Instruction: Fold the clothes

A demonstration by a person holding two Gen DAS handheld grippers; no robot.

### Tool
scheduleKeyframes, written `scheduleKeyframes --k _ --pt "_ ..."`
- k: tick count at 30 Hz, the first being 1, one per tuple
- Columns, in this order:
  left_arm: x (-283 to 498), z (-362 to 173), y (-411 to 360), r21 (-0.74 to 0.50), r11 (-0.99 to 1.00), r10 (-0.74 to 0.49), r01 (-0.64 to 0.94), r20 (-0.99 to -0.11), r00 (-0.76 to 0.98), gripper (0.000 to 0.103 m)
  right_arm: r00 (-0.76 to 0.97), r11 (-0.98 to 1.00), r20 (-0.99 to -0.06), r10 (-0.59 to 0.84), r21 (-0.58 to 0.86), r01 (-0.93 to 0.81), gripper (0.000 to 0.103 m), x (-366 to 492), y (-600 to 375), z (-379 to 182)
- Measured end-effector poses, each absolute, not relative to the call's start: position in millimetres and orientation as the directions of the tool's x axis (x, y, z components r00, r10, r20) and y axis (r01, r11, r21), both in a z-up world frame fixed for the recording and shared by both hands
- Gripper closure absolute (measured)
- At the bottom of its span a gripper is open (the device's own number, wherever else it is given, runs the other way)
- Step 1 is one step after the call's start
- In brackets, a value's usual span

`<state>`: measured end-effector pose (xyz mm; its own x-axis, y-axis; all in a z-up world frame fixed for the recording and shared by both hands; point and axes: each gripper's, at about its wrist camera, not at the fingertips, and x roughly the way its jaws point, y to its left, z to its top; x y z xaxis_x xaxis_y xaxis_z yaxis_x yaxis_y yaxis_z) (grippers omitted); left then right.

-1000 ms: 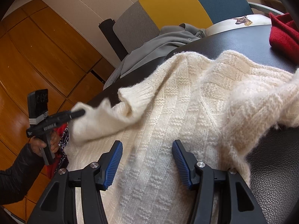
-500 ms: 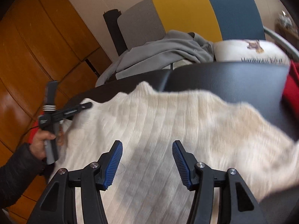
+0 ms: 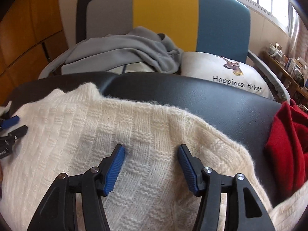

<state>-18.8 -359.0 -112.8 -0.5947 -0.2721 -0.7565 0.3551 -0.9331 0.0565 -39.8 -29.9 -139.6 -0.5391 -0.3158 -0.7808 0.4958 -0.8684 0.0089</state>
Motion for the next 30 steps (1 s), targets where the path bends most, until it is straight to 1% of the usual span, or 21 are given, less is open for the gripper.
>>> scheduleKeyframes --k 1,5,8,10,12,13,14,18,20,22,25,28,30 --pt "-31 -115 -366 0.042 -0.932 -0.263 0.361 -0.761 -0.593 0.014 -0.541 -0.873 -0.781 -0.311 0.010 0.488 0.040 -49 -29 -140" --pt "-68 -121 -381 0.026 -0.931 -0.256 0.365 -0.758 -0.600 0.011 -0.564 -0.893 -0.776 -0.282 -0.003 0.450 0.036 -77 -28 -143" --pt "-85 -120 -381 0.043 -0.937 -0.260 0.347 -0.751 -0.607 0.009 -0.580 -0.904 -0.773 -0.257 -0.019 0.426 0.034 -88 -30 -145" --pt "-87 -115 -385 0.030 -0.938 -0.248 0.346 -0.754 -0.608 0.009 -0.589 -0.906 -0.769 -0.248 -0.031 0.423 0.034 -88 -32 -145" --pt "-85 -110 -387 0.015 -0.937 -0.238 0.348 -0.757 -0.608 0.011 -0.594 -0.906 -0.766 -0.244 -0.039 0.422 0.034 -88 -32 -145" --pt "-83 -106 -387 0.010 -0.936 -0.237 0.353 -0.758 -0.608 0.018 -0.593 -0.905 -0.767 -0.245 -0.038 0.423 0.034 -88 -33 -145" --pt "-77 -101 -383 0.006 -0.934 -0.240 0.358 -0.752 -0.614 0.026 -0.590 -0.905 -0.768 -0.251 -0.031 0.425 0.033 -88 -32 -144" --pt "-21 -81 -355 -0.021 -0.940 -0.229 0.341 -0.700 -0.677 0.026 -0.564 -0.873 -0.749 -0.347 0.039 0.485 0.032 -61 -22 -121" --pt "13 -72 -339 -0.038 -0.946 -0.215 0.321 -0.668 -0.712 0.023 -0.547 -0.851 -0.735 -0.401 0.078 0.520 0.032 -45 -16 -108" --pt "46 -62 -324 -0.053 -0.952 -0.201 0.301 -0.634 -0.746 0.023 -0.528 -0.825 -0.718 -0.454 0.116 0.553 0.032 -28 -10 -94" --pt "85 -70 -313 -0.064 -0.948 -0.197 0.311 -0.650 -0.734 0.023 -0.447 -0.744 -0.696 -0.562 0.188 0.642 0.032 29 2 -79" --pt "123 -81 -304 -0.074 -0.942 -0.195 0.326 -0.672 -0.714 0.023 -0.357 -0.684 -0.733 -0.579 0.198 0.702 0.032 94 14 -90" --pt "140 -90 -298 -0.057 -0.942 -0.200 0.330 -0.695 -0.691 0.023 -0.327 -0.673 -0.770 -0.548 0.175 0.718 0.032 133 26 -106"
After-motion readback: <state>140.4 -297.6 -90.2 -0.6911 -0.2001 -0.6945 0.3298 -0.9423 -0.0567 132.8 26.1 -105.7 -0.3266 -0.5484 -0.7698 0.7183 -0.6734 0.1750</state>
